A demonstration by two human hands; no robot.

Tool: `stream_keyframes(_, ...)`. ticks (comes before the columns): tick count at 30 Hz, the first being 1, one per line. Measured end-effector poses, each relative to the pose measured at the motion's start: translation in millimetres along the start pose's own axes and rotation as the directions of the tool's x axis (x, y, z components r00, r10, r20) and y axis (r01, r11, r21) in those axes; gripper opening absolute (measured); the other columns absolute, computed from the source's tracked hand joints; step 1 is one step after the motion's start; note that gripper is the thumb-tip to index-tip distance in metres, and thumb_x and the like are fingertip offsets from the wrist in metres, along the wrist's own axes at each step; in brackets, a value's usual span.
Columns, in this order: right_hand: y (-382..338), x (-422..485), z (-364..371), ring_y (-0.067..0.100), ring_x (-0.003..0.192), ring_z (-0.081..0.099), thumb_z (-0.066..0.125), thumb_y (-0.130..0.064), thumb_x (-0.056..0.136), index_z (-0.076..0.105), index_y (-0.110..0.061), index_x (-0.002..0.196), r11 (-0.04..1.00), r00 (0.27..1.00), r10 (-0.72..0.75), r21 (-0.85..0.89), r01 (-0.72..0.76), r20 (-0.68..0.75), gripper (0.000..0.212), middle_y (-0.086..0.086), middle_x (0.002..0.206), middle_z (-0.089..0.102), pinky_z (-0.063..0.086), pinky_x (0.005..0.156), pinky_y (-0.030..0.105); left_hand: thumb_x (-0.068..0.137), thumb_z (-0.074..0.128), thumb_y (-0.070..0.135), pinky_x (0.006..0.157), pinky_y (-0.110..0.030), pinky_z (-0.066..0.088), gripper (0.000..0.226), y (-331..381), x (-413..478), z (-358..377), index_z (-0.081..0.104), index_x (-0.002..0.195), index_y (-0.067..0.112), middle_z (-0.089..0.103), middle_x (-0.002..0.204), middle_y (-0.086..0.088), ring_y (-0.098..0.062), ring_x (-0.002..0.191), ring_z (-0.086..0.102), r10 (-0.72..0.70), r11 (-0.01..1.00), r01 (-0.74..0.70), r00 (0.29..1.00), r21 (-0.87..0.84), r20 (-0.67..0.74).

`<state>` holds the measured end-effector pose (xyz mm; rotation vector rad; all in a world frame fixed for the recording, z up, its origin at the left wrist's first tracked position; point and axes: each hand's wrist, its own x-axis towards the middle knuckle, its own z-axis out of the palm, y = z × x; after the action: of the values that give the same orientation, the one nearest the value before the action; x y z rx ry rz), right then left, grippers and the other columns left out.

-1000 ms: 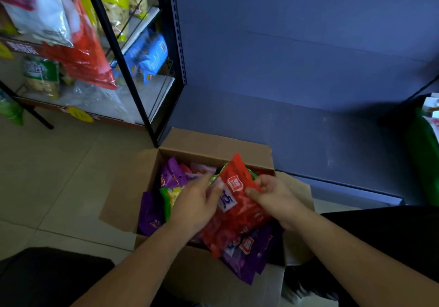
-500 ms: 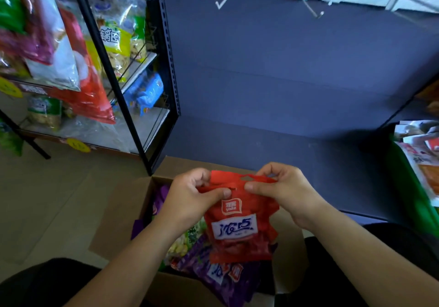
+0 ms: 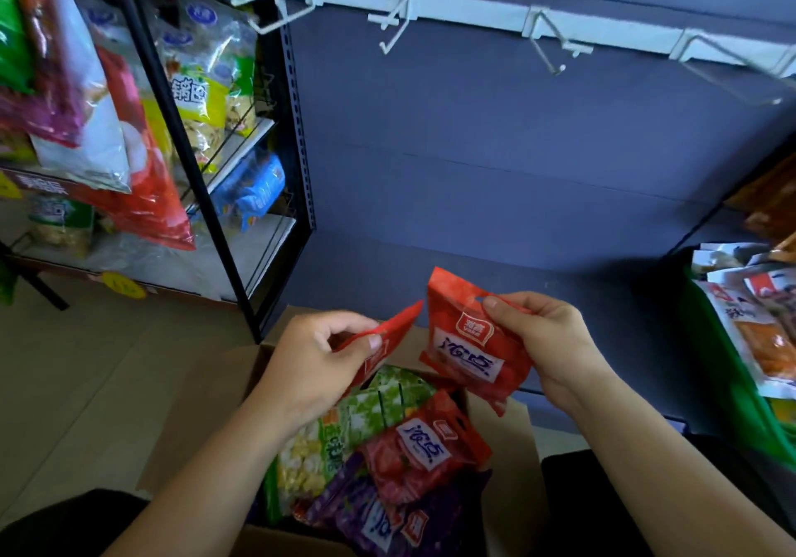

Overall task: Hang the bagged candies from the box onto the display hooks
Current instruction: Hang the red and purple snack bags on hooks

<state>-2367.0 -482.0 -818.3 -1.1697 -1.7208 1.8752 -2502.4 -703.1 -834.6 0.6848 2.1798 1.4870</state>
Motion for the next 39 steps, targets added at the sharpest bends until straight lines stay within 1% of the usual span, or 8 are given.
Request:
stream_keyframes(3,-16.8,-3.1,-14.0,0.02,0.066,0.075,0.081,-0.012,0.084,0.078,-0.008,0.093,0.997,0.996,-0.073,0.009,0.073,-0.047,0.01,0.014,0.084,0.08,0.059,0.057,0.029,0.089,0.075,0.018,0.077,-0.024,0.057,0.009,21.4,1.6,4.1,0.079,0.09,0.026,0.076,0.088,0.014,0.0,0.083,0.071,0.148,0.979,-0.142,0.989,0.146,-0.03)
stream_keyframes(10,-103.1,-24.4,-61.0,0.024,0.071,0.074,0.081,-0.012,0.085,0.081,-0.009,0.086,0.946,0.95,-0.31,-0.097,0.311,0.016,0.004,0.014,0.083,0.079,0.062,0.073,0.039,0.088,0.075,0.018,0.08,-0.028,0.056,0.009,122.0,5.9,8.2,0.077,0.086,0.027,0.073,0.086,0.018,0.001,0.084,0.069,0.373,0.889,-0.372,0.927,0.268,0.048)
stream_keyframes(18,-211.7,-47.0,-92.3,0.018,0.062,0.069,0.079,-0.013,0.088,0.077,-0.004,0.086,0.858,0.86,-0.51,-0.07,0.509,0.007,0.009,0.013,0.077,0.077,0.06,0.061,0.03,0.082,0.081,0.02,0.063,-0.015,0.05,0.011,245.1,13.2,0.3,0.076,0.075,0.027,0.075,0.074,0.015,0.0,0.069,0.071,0.497,0.835,-0.49,0.867,0.251,0.039)
stream_keyframes(23,-275.6,-55.9,-85.0,0.018,0.061,0.067,0.079,-0.012,0.087,0.076,-0.005,0.082,0.805,0.81,-0.583,-0.093,0.586,0.067,0.01,0.014,0.075,0.076,0.057,0.06,0.03,0.081,0.083,0.023,0.067,-0.014,0.047,0.008,307.1,28.3,-12.5,0.077,0.078,0.026,0.076,0.076,0.015,0.003,0.072,0.069,0.551,0.812,-0.539,0.834,0.226,0.008)
stream_keyframes(28,-347.1,-57.7,-104.6,0.021,0.061,0.066,0.078,-0.011,0.088,0.075,-0.001,0.085,0.746,0.745,-0.666,-0.052,0.664,-0.028,0.011,0.015,0.075,0.075,0.056,0.061,0.032,0.079,0.086,0.02,0.069,-0.017,0.051,0.007,364.0,48.2,-17.3,0.08,0.082,0.021,0.078,0.079,0.008,-0.003,0.074,0.073,0.537,0.832,-0.539,0.842,0.129,0.053)
stream_keyframes(32,-395.2,-55.4,-134.2,0.017,0.051,0.068,0.077,-0.009,0.089,0.075,-0.002,0.084,0.749,0.746,-0.66,-0.005,0.662,-0.081,0.009,0.014,0.071,0.074,0.056,0.048,0.026,0.079,0.085,0.019,0.06,-0.007,0.046,0.005,407.5,61.7,-4.9,0.081,0.081,0.02,0.077,0.076,0.01,0.001,0.069,0.07,0.59,0.802,-0.587,0.808,0.111,0.006)
stream_keyframes(36,-429.4,-44.6,-171.2,0.016,0.051,0.065,0.07,-0.007,0.094,0.071,-0.006,0.079,0.752,0.744,-0.659,-0.085,0.654,-0.11,0.015,0.012,0.07,0.071,0.058,0.051,0.026,0.078,0.086,0.019,0.059,-0.007,0.047,0.005,446.3,74.5,11.2,0.082,0.081,0.021,0.078,0.077,0.006,-0.002,0.068,0.071,0.618,0.777,-0.615,0.786,0.137,0.022)
stream_keyframes(39,-445.6,-35.7,-196.1,0.018,0.052,0.065,0.07,-0.01,0.094,0.07,-0.009,0.077,0.704,0.679,-0.71,-0.161,0.692,-0.187,0.017,0.012,0.071,0.071,0.058,0.053,0.03,0.08,0.085,0.018,0.056,-0.01,0.051,0.003,470.9,84.2,24.1,0.082,0.081,0.019,0.078,0.075,0.004,-0.007,0.066,0.073,0.648,0.753,-0.644,0.762,0.134,0.015)
